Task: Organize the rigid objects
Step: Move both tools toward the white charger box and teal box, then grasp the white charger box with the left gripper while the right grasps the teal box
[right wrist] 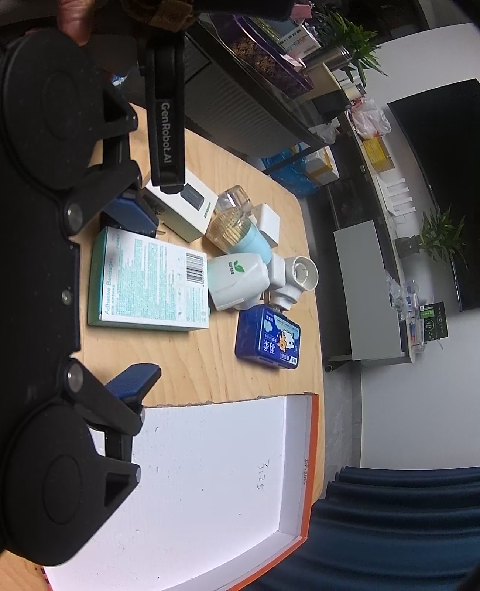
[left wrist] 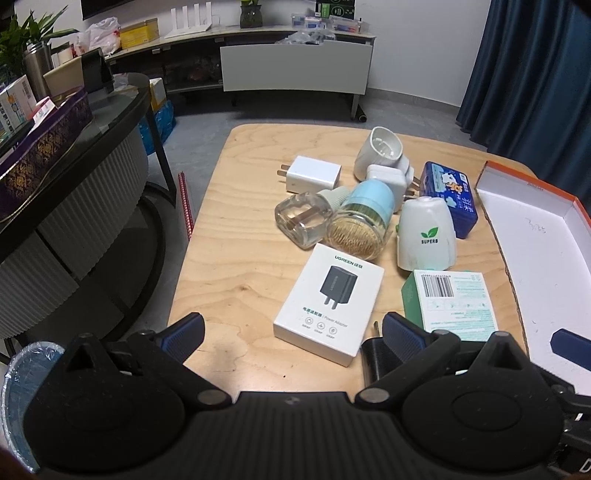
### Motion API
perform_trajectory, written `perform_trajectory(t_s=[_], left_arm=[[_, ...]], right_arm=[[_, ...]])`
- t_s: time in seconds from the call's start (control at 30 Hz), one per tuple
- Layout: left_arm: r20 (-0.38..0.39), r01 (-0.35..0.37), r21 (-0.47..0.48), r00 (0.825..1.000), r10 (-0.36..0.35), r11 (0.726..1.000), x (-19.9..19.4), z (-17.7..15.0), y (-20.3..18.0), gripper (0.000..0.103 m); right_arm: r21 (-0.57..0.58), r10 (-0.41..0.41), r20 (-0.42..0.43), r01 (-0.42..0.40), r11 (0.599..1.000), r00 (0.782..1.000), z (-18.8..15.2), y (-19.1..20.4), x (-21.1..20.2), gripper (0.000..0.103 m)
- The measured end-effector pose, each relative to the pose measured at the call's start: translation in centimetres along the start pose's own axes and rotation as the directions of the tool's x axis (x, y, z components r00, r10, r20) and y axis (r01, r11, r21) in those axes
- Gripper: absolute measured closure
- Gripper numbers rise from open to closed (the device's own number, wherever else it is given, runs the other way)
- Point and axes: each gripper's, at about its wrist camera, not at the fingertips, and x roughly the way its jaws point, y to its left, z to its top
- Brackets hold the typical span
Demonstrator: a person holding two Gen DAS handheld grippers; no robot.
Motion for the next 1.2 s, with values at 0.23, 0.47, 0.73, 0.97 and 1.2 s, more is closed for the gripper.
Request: perform_trajectory(t_s=[0.23,0.47,0.73,0.97,1.2], left_arm=[[-0.004,0.000,0.001,1.000,0.000,1.000,0.0,-0.1,-0.2,0.000],[-0.008,-0.002,0.008,1.000,0.002,1.000,0.4,0.0,-0.4,0.000],[-0.013,-0.007,0.015,1.000,0.007,1.000,0.8,0.1,-0.4,0.000],[-0.023,0.001,0.037,1.000,0.000,0.999,1.4,0.1,-0.9,0.000],[-0.031,0.004,0.048,1.000,-0.003,0.999,1.8,0.2,-1.2,0.000]], right_arm=[[0.013,0.000,-0.007,0.000,1.000,1.000,-0.1,-0.2,0.1,0.010],[0.020,0.000,-0.013,0.000,1.000,1.000,-0.2,-0.2,0.3,0.010],[0.022,0.008,-0.020,-0.008,1.000,1.000,-0.2,-0.2,0.6,0.010],[0.032,0.010,-0.025,-0.009,0.999,1.000,-0.2,-0.2,0.7,0.010],[0.038,0.010,-0.031,-0.009,0.999,0.999,-0.1,-0.3,0.8,0.010]])
